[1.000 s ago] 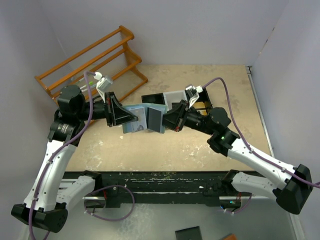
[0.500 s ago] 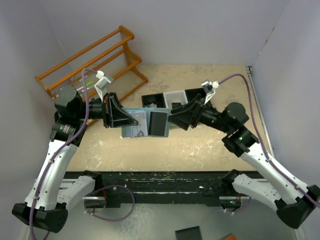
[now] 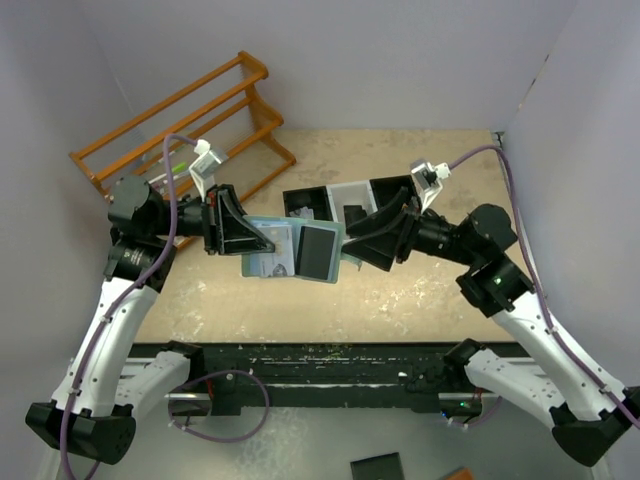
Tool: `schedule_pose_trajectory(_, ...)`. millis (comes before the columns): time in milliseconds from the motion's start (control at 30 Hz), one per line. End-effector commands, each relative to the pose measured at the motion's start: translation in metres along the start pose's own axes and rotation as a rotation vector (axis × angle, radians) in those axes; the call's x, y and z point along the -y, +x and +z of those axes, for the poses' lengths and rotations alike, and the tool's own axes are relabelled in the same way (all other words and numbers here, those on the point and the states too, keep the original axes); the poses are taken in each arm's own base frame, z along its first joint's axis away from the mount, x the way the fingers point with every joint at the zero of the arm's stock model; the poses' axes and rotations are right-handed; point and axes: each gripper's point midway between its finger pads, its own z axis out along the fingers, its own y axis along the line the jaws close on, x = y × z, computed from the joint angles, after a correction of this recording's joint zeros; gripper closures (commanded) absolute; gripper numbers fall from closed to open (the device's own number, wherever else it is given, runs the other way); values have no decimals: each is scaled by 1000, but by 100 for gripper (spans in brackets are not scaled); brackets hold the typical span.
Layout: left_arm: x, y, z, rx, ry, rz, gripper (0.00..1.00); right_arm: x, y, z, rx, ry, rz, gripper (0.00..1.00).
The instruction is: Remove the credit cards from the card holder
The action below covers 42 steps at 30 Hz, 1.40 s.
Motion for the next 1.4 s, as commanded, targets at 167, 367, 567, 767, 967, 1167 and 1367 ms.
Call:
schedule_pose_trajectory(167, -5, -4, 1, 5, -22, 64, 100, -14, -19, -4, -15, 22, -95, 14)
schedule_pose_trajectory(367, -4, -5, 1, 4, -14, 66, 100, -15, -9, 6, 27, -119, -40, 0)
schedule_pose_trajectory(567, -4, -5, 1, 1, -10, 65, 100, -16, -2, 21, 24, -166, 0, 8)
schedule_pose_trajectory(767, -6, -4, 1, -3, -8, 63, 100, -19, 7, 43, -10, -190, 30, 37)
schedule_pose_trajectory(967, -16, 3, 1, -25, -15, 63, 67, -10, 15, 43, -53, -134, 50, 86)
schedule_pose_trajectory(1167, -29, 11, 1, -22, -36, 67, 27, -8, 8, 37, -33, -72, 41, 100)
schedule_pose_trajectory(1367, -40, 23, 0, 5, -51, 35, 28, -7, 4, 40, -32, -62, 49, 100)
